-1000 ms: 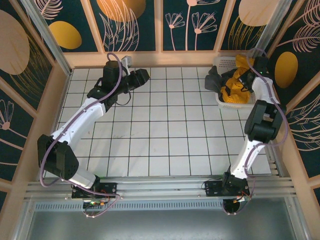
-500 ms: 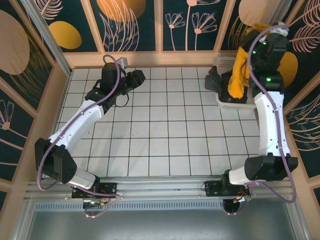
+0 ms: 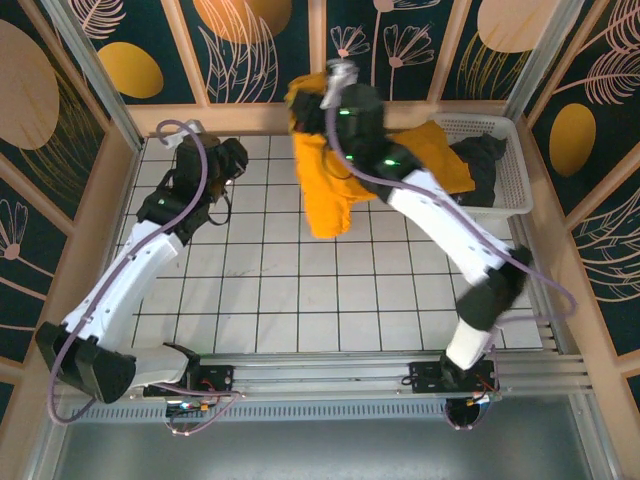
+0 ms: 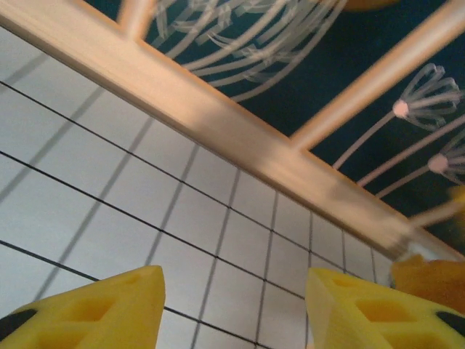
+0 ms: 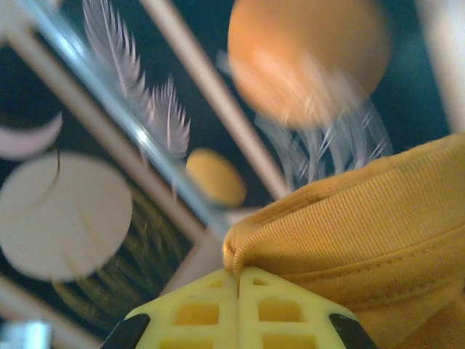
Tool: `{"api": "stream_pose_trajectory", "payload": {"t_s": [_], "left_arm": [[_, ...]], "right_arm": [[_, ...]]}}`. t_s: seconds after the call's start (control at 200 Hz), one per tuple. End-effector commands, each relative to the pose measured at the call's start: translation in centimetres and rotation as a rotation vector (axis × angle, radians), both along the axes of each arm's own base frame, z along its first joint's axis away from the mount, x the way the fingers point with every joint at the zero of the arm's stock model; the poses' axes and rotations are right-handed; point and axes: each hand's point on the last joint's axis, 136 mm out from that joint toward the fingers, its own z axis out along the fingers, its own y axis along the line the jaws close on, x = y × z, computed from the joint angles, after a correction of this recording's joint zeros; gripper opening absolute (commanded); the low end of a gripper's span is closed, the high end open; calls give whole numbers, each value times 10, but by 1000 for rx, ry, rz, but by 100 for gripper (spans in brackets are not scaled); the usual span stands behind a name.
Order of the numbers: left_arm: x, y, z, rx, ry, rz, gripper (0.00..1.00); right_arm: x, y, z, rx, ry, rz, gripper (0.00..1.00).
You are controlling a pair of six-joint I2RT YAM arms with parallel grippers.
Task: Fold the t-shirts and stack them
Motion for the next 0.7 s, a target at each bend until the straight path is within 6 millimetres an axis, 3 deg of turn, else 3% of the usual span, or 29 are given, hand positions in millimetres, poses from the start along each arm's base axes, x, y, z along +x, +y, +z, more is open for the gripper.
{"api": "stream_pose_trajectory", "payload": {"t_s": [0.0,0.055,0.095,0.2,0.29,0.405,0.5,0.535,0.576,0.696], "left_arm": [[-24,40,9,53,-15,162,58],[-29,43,3,63,-1,166,62],[-32,42,-5,66,22,155,65],[-33,28,-41,55,132,84,69],[-32,12,-85,23,261,23,72],[-33,-6,-147,-42,430,-58,74],[-33,-24,-192,-93,546,-135,73],[-32,-35,-207,-114,577,-180,73],[-32,-43,-224,-137,623,-208,74],[-34,-68,-268,-213,731,-278,78]], "right_arm": [[-27,84,-81,-107,234,350,19],[-29,98,-103,-158,299,407,30],[-27,98,-108,-186,313,408,37],[-19,77,-104,-220,269,325,59],[0,33,-109,-189,298,210,63],[16,-40,-140,-211,369,22,63],[14,-101,-168,-257,428,-122,62],[6,-111,-177,-268,447,-135,62],[7,-141,-184,-267,468,-195,62],[-7,-192,-199,-259,505,-281,63]]}}
